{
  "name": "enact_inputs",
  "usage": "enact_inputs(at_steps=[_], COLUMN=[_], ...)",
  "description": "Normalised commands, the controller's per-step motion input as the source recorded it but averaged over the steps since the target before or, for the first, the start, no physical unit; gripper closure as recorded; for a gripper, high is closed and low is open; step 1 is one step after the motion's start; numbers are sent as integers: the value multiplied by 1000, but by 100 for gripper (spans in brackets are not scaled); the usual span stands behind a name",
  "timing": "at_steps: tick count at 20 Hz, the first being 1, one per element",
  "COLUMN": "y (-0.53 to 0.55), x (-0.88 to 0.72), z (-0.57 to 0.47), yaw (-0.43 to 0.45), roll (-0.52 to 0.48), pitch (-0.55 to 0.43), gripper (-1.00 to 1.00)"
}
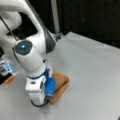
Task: Folding a towel twice
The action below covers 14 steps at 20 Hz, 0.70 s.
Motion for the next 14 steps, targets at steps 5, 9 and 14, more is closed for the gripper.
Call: enact_inputs(at_steps=[5, 9, 14], y=[-137, -118, -18], x=[-68, -109, -151], z=[142, 185, 279], yaw=[129, 148, 138], roll=[-34, -72, -119], pitch=[-26, 33, 148], gripper=[-100, -100, -100])
